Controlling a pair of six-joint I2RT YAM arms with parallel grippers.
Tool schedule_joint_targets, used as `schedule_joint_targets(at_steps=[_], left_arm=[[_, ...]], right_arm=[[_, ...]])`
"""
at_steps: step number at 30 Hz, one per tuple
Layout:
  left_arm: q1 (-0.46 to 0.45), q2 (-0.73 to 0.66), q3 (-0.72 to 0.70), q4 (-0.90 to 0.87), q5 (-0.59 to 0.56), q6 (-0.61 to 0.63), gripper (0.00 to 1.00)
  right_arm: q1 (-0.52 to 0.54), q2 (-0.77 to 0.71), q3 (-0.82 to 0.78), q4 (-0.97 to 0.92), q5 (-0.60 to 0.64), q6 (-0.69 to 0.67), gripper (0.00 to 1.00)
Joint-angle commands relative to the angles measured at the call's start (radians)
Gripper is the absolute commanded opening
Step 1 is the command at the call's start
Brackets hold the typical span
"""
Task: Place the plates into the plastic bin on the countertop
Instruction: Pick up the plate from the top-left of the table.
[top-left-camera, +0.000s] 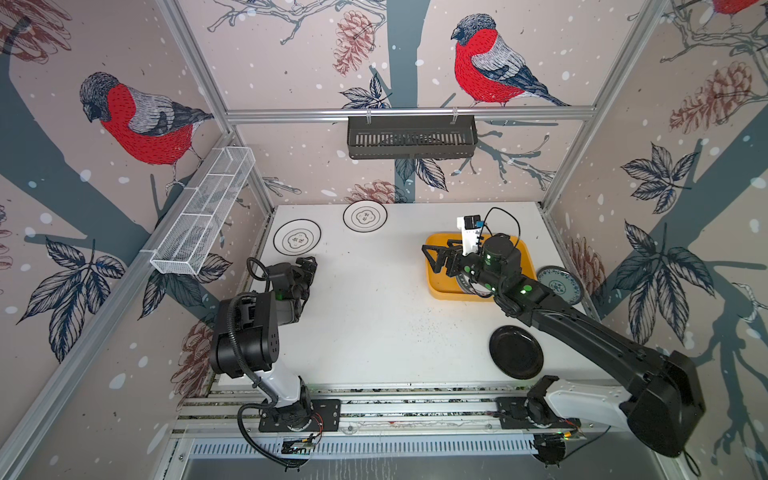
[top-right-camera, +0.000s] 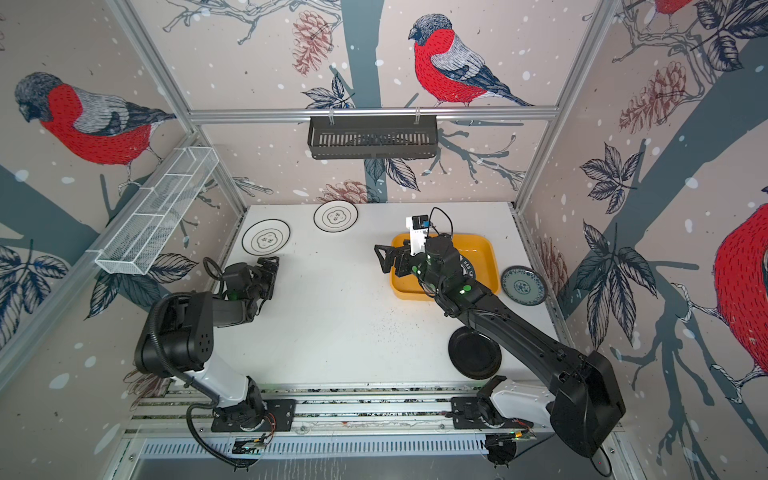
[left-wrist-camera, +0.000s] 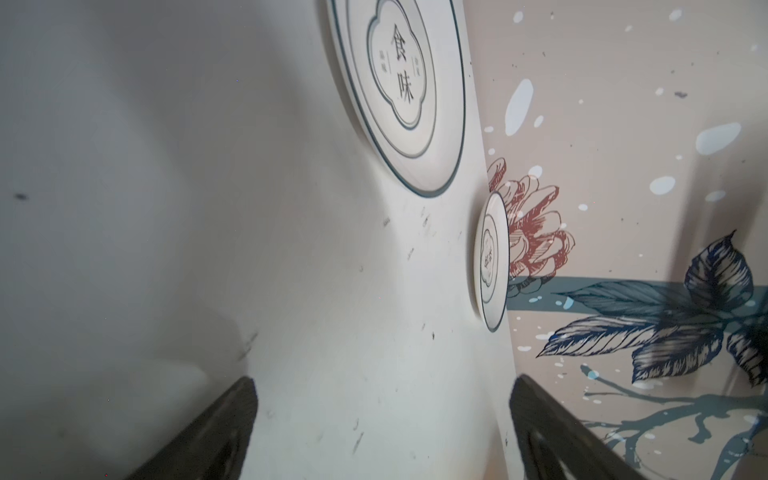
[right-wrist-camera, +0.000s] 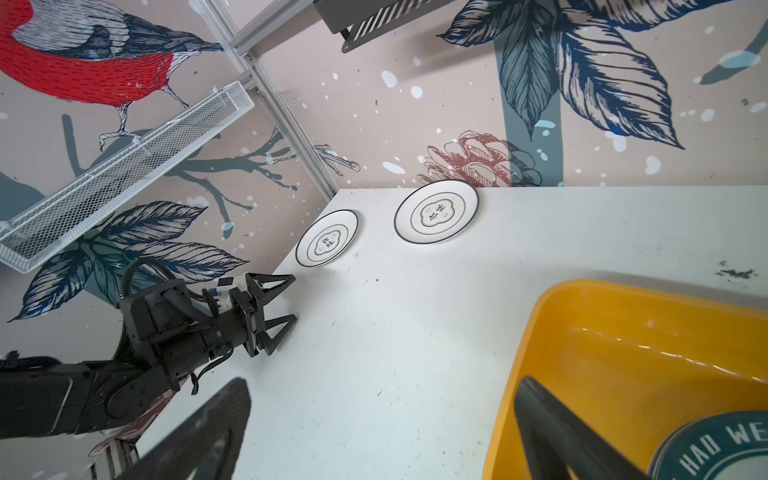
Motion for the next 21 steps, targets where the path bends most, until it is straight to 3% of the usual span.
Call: schedule_joint_targets(at_steps=[1, 7, 14, 21], left_arm=[[0.036, 0.039, 0.008, 0.122, 0.034, -0.06, 0.94], [0.099, 0.157, 0.074, 0.168, 0.092, -0.106, 0.91], [0.121, 0.276, 0.199, 0.1, 0.106, -0.125, 0.85], [0.123, 0.374, 0.324, 0.026, 0.11, -0.143, 0.73]], right_arm=[[0.003, 0.009, 0.013, 0.028, -0.001, -0.021, 1.0], [0.001, 0.035, 0.026, 0.032, 0.015, -0.008, 1.0], [-0.015, 0.09, 0.067, 0.031, 0.002, -0.01, 1.0], [-0.05, 0.112, 0.084, 0.042, 0.001, -0.001, 1.0]])
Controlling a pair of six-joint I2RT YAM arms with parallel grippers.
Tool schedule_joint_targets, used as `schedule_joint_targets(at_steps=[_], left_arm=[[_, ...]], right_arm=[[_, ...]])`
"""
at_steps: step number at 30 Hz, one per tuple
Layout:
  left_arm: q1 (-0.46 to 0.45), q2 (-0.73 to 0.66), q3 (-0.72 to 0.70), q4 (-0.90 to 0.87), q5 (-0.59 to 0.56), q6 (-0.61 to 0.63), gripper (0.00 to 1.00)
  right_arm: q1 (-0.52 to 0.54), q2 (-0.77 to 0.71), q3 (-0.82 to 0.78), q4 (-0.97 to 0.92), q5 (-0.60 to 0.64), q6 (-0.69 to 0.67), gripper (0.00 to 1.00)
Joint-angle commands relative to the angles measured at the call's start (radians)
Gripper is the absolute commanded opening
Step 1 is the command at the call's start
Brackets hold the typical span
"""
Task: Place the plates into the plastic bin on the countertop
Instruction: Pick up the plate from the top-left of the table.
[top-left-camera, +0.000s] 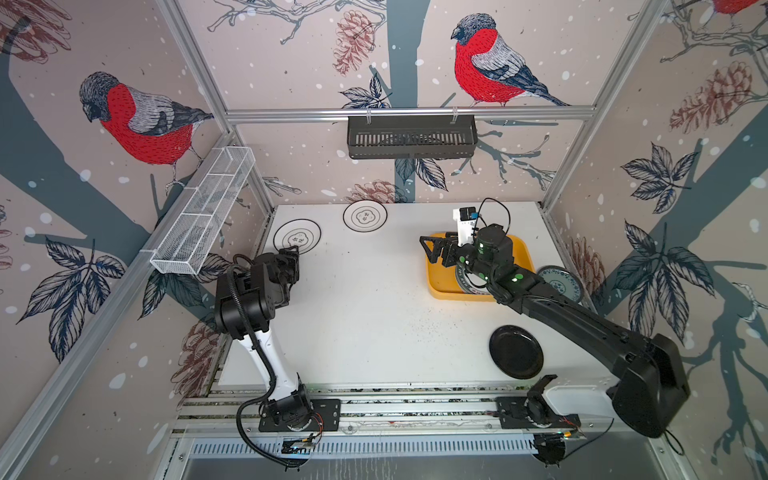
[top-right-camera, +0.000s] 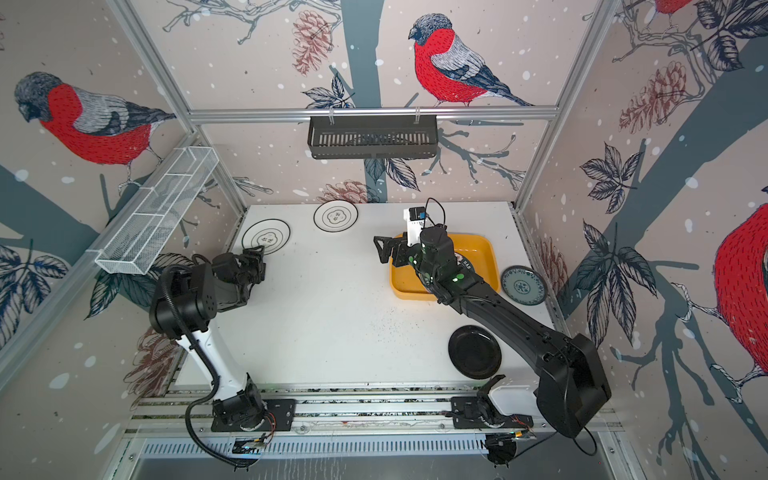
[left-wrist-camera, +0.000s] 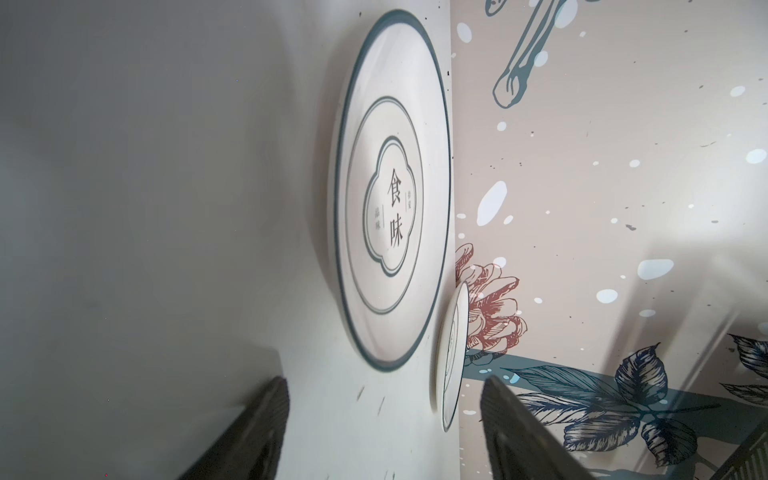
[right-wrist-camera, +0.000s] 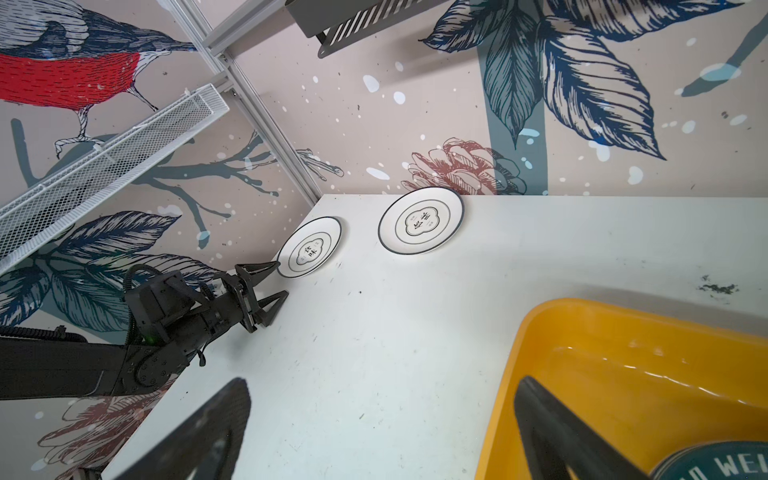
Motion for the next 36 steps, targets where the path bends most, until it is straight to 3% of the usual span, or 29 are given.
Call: schedule_joint_targets(at_steps=[1, 9, 16, 23, 27, 36], left_arm=[[0.003, 0.045, 0.045, -0.115, 0.007, -0.023, 0.7], [0.002, 0.114, 0.115, -0.172, -0.005, -0.057, 0.5], [0.003, 0.135, 0.113, -0.163, -0.022, -0.092, 0.22], [0.003, 0.145, 0.077, -0.103, -0.018, -0.125, 0.05], [0.003, 0.133, 0.057, -0.078, -0.008, -0.127, 0.0], [-0.018, 0.016, 0.014, -0.109, 0.016, -0.06, 0.0]], right_arm=[[-0.012, 0.006, 0.01, 0.03, 0.001, 0.003, 0.99], [-0.055, 0.009, 0.007, 0.025, 0.01, 0.016, 0.99], [-0.074, 0.012, 0.003, 0.017, 0.024, 0.024, 1.0], [-0.091, 0.013, 0.018, -0.037, 0.04, 0.027, 1.0], [-0.091, -0.004, 0.006, -0.042, 0.047, 0.028, 1.0], [-0.09, -0.115, -0.045, -0.065, 0.071, 0.034, 1.0]])
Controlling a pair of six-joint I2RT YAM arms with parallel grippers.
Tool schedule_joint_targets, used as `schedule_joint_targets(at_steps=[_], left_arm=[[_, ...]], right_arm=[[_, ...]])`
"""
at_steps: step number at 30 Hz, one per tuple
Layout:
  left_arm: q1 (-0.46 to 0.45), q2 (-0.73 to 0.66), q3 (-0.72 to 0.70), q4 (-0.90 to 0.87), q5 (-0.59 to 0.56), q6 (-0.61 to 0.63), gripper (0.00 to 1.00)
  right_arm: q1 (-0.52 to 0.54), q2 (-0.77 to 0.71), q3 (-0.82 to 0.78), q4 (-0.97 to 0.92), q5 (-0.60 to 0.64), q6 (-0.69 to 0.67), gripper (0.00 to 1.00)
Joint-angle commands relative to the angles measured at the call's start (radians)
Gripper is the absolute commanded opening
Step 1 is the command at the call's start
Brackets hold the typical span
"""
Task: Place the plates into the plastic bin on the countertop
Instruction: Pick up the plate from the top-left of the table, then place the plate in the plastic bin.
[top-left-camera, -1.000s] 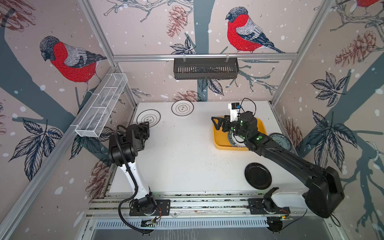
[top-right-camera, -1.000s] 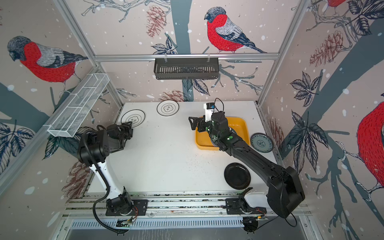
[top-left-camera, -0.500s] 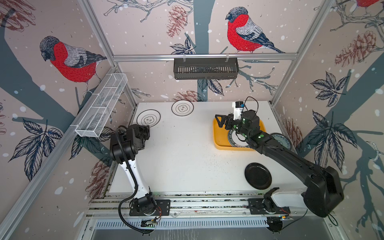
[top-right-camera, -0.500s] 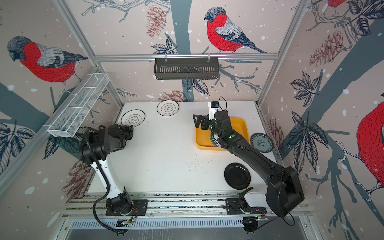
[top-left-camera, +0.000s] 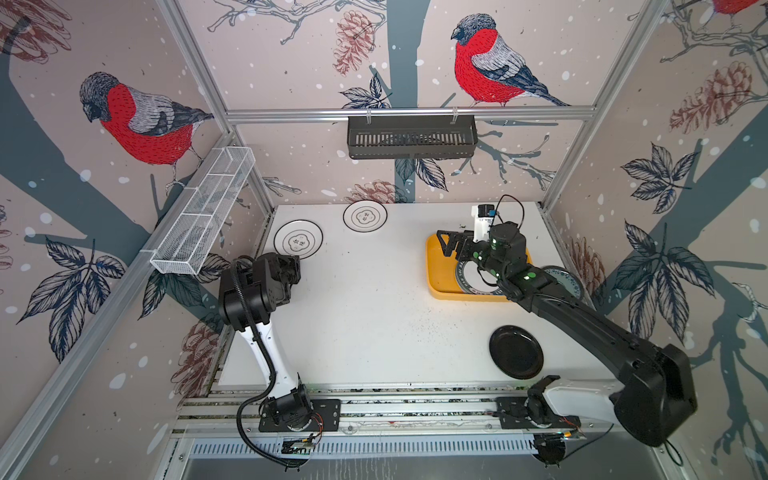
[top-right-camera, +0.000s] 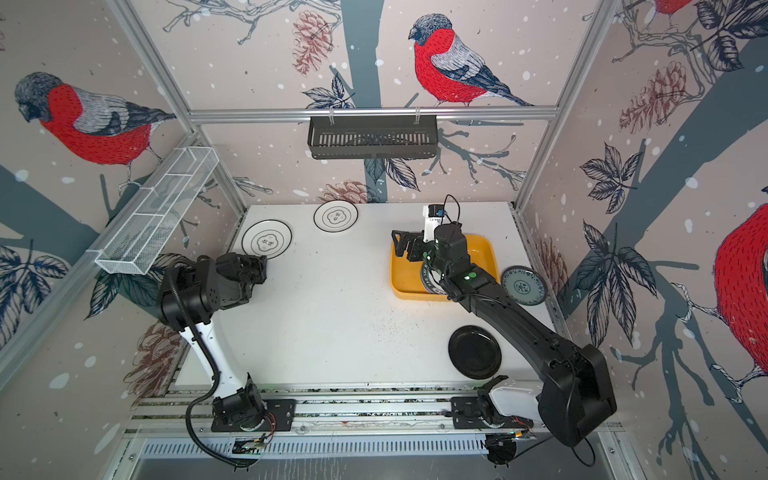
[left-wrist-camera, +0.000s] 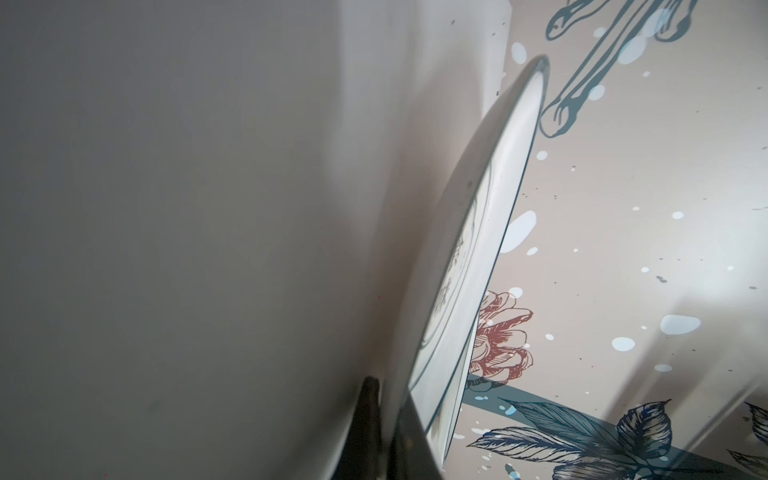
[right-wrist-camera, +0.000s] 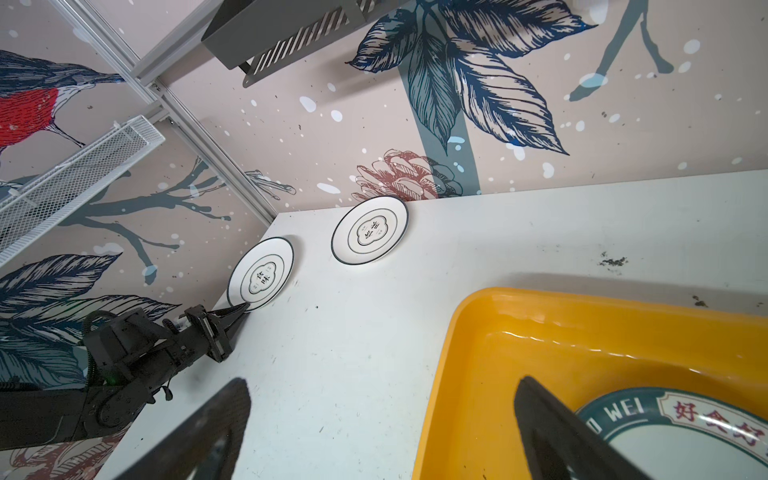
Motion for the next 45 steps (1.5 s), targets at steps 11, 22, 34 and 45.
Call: schedule_joint_targets(at_steps=[11, 22, 34, 45], left_arm=[[-0.089, -0.237, -0.047, -0.215, 0.092, 0.201, 0.0], [-0.198, -0.399, -0.008, -0.456, 0.197, 0.407, 0.0], [-0.377, -0.412, 0.121, -0.536, 0.279, 0.475, 0.01], [-0.6, -0.206, 0.462, -0.744, 0.323, 0.569, 0.01]], right_arm=[[-0.026, -0.261, -0.102, -0.15, 0.18, 0.0, 1.0], [-0.12, -0.415, -0.124, -0.36, 0.314, 0.045, 0.99], [-0.204, -0.458, -0.13, -0.394, 0.294, -0.015, 0.99], [-0.298, -0.479, -0.144, -0.398, 0.215, -0.036, 1.0]])
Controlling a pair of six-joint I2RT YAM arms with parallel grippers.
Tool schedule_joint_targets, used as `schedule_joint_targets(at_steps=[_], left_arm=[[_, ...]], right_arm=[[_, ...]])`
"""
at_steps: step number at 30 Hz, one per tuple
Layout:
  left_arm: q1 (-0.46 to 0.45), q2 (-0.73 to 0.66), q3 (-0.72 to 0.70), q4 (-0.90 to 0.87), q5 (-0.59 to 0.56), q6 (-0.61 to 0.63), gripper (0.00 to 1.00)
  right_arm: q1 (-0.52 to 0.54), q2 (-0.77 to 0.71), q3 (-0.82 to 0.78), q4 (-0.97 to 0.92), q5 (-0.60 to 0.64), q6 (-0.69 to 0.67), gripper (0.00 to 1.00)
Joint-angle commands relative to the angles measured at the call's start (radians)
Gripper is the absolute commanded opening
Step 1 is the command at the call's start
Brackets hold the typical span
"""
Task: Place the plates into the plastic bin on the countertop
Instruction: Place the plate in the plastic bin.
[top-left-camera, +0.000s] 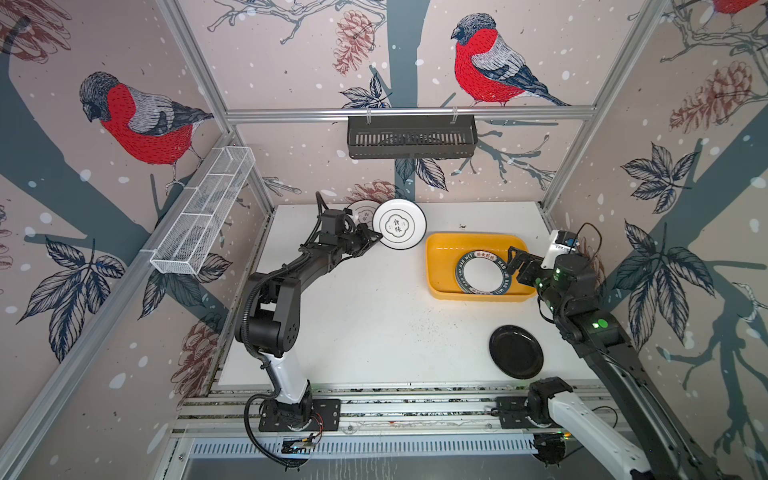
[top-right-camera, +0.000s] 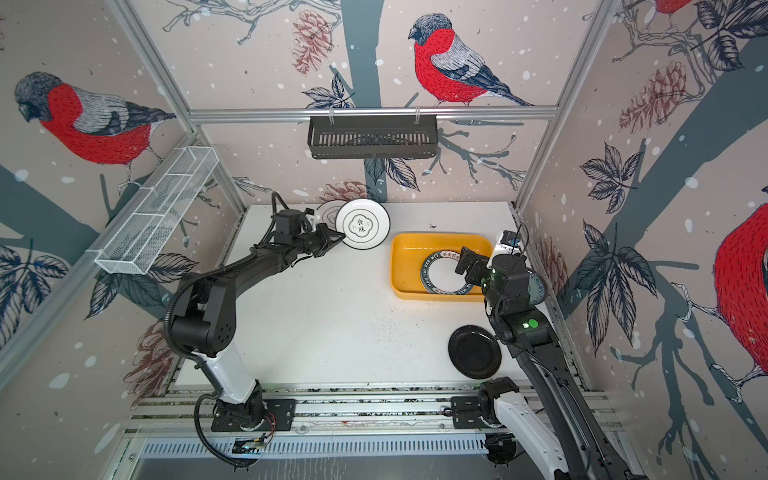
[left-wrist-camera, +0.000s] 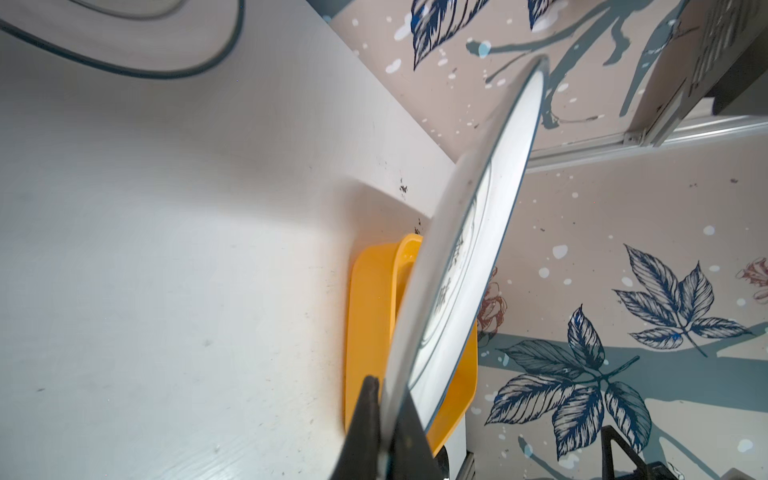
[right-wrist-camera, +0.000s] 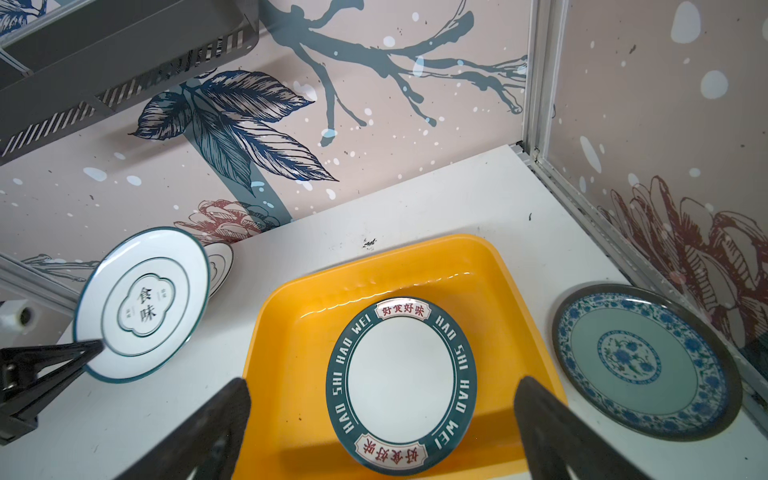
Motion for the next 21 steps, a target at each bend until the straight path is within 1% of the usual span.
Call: schedule_joint_targets(at_steps=[1, 3, 8, 14, 21], left_arm=[[-0.058, 0.057, 0.104, -0.074, 0.046, 0.056, 0.01], [-0.1, 0.105, 0.173, -0.113, 0.06, 0.071, 0.01], [-0.179, 0.188, 0.279, -0.147, 0.083, 0.073, 0.01], [-0.257, 0.268, 0.376, -0.164, 0.105, 0.057, 0.01], [-0.355, 0.361, 0.463, -0.174, 0.091, 0.028, 0.01]], right_arm=[[-0.018, -0.004, -0.004, 0.016, -0.029, -0.013, 1.0], [-0.026, -0.007, -0.007, 0.022, -0.037, -0.014, 0.99], [-0.043, -0.02, -0.007, 0.018, -0.051, -0.023, 1.0], [-0.061, -0.054, -0.01, 0.01, -0.051, -0.046, 1.0], [-0.069, -0.123, 0.0, -0.035, -0.027, -0.068, 1.0]])
